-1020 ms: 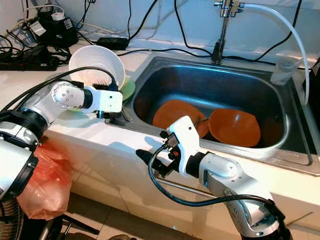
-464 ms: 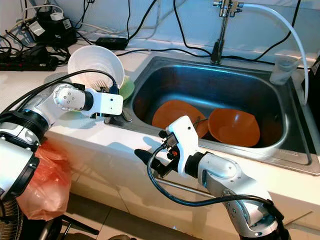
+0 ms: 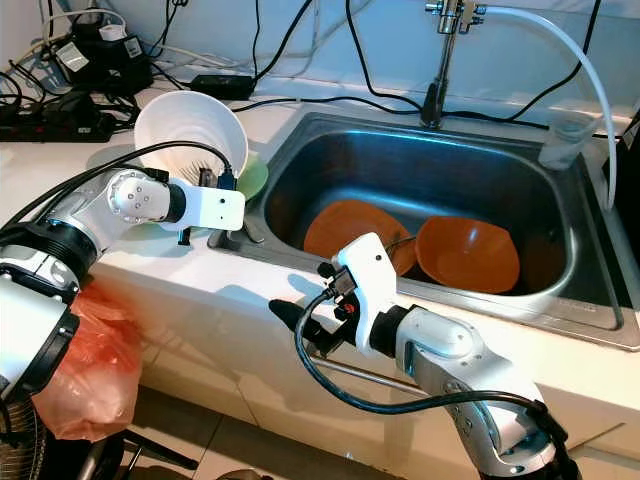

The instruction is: Kitchen organization

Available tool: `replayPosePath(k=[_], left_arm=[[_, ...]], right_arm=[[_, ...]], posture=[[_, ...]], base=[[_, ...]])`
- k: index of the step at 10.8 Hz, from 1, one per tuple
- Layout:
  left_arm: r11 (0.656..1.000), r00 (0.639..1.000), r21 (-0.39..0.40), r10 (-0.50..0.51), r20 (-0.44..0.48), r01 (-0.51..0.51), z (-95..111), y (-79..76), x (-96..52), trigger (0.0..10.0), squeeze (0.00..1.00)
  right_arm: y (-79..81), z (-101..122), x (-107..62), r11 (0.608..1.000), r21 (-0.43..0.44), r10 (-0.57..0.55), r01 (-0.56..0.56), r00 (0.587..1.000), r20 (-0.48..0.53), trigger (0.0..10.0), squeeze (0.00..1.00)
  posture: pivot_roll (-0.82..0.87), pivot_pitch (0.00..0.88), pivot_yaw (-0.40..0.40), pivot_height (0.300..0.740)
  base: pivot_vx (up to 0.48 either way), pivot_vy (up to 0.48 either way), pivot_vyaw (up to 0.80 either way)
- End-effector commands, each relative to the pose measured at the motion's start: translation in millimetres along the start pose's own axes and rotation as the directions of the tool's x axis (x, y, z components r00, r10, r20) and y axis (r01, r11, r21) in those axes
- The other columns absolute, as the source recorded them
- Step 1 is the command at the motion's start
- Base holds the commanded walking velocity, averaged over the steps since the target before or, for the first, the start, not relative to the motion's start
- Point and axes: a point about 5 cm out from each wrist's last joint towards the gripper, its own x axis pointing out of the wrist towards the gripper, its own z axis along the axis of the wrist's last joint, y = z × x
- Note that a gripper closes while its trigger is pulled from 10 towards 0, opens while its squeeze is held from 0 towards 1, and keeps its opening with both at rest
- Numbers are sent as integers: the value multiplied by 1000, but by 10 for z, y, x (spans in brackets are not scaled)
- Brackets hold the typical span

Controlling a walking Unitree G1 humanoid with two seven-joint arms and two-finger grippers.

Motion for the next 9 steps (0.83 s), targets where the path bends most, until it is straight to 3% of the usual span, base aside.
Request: replayPosePath(k=[1,4,7,9], left_arm=[[1000,999,4,3,-33,-3,-62,-33,-6,0,0],[997,996,25,76,-54,-75,-78,15,-19,0,0],[990,989,54,132,-63,-129,-74,75,-37,0,0],[966,967,106,245,-74,-237,-64,219,-100,0,0]], right_arm=[[33,47,-37,999,-5,32,-32,999,22,10000,0],[110,34,-90,992,6,123,-123,992,14,10000,0],[105,48,-101,991,0,135,-135,991,15,10000,0],[81,62,-102,993,-3,118,-118,993,24,10000,0]], posture=[[-33,0,63,740],[-33,0,54,740],[-32,0,50,740],[-34,0,50,740]], base=[[0,0,0],[0,0,0],[0,0,0],[0,0,0]])
